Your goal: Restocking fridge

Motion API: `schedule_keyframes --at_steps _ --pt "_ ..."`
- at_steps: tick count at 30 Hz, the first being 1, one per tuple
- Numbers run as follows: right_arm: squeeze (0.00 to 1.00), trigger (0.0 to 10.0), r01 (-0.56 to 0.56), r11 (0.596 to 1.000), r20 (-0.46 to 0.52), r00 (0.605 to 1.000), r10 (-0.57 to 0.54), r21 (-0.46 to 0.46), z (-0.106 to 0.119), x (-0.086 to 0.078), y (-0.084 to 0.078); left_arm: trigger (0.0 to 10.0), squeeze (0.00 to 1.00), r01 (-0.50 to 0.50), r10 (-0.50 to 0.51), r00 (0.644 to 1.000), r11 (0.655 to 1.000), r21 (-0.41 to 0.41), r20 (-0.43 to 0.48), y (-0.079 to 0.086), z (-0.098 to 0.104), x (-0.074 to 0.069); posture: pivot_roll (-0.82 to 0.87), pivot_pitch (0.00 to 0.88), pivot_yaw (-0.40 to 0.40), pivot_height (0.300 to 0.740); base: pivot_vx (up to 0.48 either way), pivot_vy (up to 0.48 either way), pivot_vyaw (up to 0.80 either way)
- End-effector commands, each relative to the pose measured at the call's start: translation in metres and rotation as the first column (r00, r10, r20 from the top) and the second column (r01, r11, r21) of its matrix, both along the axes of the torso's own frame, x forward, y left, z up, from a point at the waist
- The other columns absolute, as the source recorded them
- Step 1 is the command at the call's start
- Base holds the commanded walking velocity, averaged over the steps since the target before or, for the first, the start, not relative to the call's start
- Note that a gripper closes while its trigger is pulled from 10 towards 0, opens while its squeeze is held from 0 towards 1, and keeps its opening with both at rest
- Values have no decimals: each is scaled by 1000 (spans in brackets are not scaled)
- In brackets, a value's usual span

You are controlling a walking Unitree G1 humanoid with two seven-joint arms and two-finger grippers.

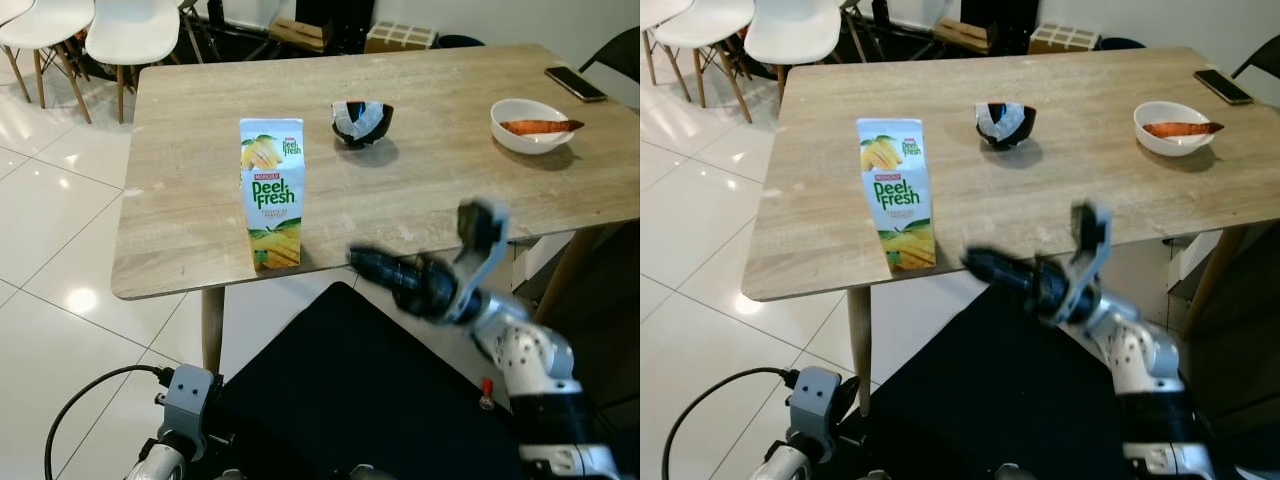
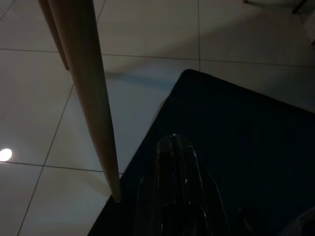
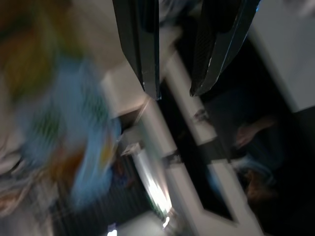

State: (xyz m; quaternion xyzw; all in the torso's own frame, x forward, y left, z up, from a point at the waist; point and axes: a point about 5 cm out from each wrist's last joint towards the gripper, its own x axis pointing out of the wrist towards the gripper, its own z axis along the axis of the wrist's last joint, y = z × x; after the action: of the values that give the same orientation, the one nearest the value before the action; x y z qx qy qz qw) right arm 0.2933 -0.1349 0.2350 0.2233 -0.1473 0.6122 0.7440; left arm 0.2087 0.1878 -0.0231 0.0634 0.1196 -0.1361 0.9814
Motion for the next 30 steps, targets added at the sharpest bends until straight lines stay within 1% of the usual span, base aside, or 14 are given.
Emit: schedule_keyframes --at_steps 1,2,3,10,14,15,16,20,21,24,25,26,27,30 --pt "753 10000 47 998 25 999 -48 45 18 -2 1 10000 0 12 -12 999 1000 1 -39 -4 -7 -8 -80 122 -11 740 0 0 0" --pt "753 10000 60 996 37 997 -63 67 26 -1 2 10000 0 13 -13 999 1000 2 -40 -4 -7 -9 -80 122 -11 740 0 0 0" --pt "1000 10000 86 994 49 995 -90 74 31 0 4 10000 0 15 -14 999 1000 1 -37 -4 -7 -9 -81 122 -9 740 0 0 0" --pt "1000 10000 215 977 87 973 -214 -4 35 8 15 10000 0 19 -19 1000 1000 -2 -19 -7 -3 -6 -86 123 -7 740 0 0 0" --pt "1000 10000 372 925 87 927 -365 -82 24 25 27 10000 0 9 -9 1000 1000 -24 5 -9 2 -1 -91 123 -3 740 0 0 0" --pt "1000 10000 414 904 89 909 -407 -101 21 29 27 10000 0 10 -10 1000 999 -31 10 -10 2 0 -90 124 -3 740 0 0 0" --pt "1000 10000 495 861 74 869 -490 -113 20 39 29 10000 0 29 -27 999 998 -56 38 -14 7 2 -90 124 -3 740 0 0 0" --pt "1000 10000 564 822 50 826 -562 -82 24 47 31 10000 0 73 -63 993 992 -99 99 -21 17 4 -89 128 -8 740 0 0 0" --pt "804 10000 561 825 33 828 -560 -65 27 49 32 10000 0 98 -83 988 989 -114 128 -24 22 5 -87 130 -10 740 0 0 0" --pt "455 10000 566 823 29 824 -566 -45 31 52 32 10000 0 165 -144 967 983 -85 211 -30 37 7 -82 135 -16 740 0 0 0" --pt "255 10000 566 823 24 824 -566 -43 31 52 32 10000 0 163 -142 960 984 -69 243 -29 42 8 -82 135 -16 740 0 0 0" --pt "125 10000 568 822 22 823 -568 -42 31 53 32 10000 0 161 -139 952 985 -60 272 -28 47 8 -82 137 -17 740 0 0 0" --pt "47 10000 573 819 24 820 -572 -43 30 54 32 10000 0 166 -144 942 985 -48 302 -28 53 9 -82 137 -18 740 0 0 0" --pt "0 10000 583 811 27 812 -582 -42 30 56 33 10000 0 181 -160 927 983 -30 339 -29 60 9 -80 138 -19 740 0 0 0"
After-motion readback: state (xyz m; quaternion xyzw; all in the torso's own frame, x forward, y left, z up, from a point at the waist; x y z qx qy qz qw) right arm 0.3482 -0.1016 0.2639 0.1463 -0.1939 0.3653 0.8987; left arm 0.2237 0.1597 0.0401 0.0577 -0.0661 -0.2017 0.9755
